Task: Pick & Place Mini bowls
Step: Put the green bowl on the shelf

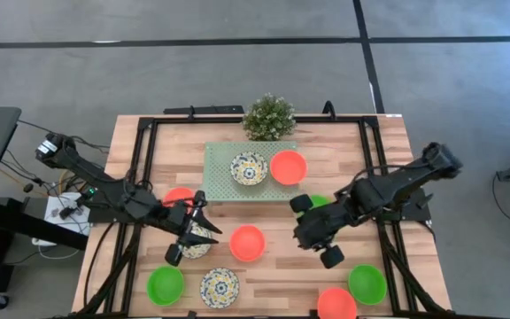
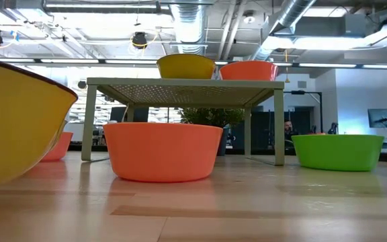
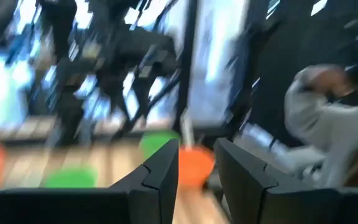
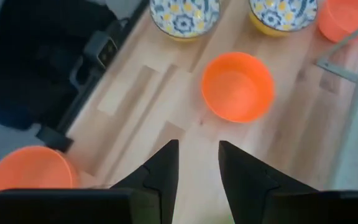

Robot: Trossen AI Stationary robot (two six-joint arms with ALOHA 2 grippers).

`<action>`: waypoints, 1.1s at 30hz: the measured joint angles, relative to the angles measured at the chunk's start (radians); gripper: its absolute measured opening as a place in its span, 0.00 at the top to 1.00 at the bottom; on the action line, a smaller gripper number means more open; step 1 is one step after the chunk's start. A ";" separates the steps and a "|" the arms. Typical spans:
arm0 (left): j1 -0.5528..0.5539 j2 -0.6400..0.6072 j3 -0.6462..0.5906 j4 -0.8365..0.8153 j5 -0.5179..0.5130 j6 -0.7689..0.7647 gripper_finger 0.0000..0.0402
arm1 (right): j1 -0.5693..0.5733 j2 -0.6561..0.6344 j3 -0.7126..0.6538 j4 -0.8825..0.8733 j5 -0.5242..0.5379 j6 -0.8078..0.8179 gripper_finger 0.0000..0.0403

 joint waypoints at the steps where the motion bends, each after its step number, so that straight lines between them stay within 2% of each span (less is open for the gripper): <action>1: -0.014 0.000 0.019 -0.087 -0.042 -0.043 0.72 | 0.002 -0.046 -0.074 0.066 0.000 0.013 0.73; 3: -0.039 0.001 0.049 -0.268 -0.097 -0.149 0.72 | 0.004 -0.130 -0.220 0.208 0.002 0.042 0.73; 5: -0.072 0.001 0.063 -0.420 -0.097 -0.289 0.72 | 0.004 -0.195 -0.358 0.354 0.002 0.070 0.73; 8: -0.132 0.002 0.063 -0.594 -0.012 -0.531 0.72 | 0.005 -0.259 -0.526 0.544 0.000 0.093 0.73; 12: -0.207 0.002 0.063 -0.706 0.097 -0.836 0.73 | 0.011 -0.283 -0.650 0.705 -0.003 0.107 0.73; 18: -0.298 0.002 0.063 -0.854 0.165 -1.075 0.79 | 0.010 -0.257 -0.666 0.750 -0.002 0.062 0.73; 22: -0.328 0.005 0.054 -0.982 0.186 -1.139 0.83 | 0.009 -0.244 -0.665 0.787 -0.002 0.023 0.73; 26: -0.335 0.012 -0.004 -0.991 0.189 -1.190 0.86 | -0.002 -0.244 -0.665 0.791 -0.002 0.028 0.73; 33: -0.334 0.063 -0.094 -0.990 0.280 -1.238 0.77 | -0.018 -0.244 -0.665 0.791 -0.002 0.028 0.73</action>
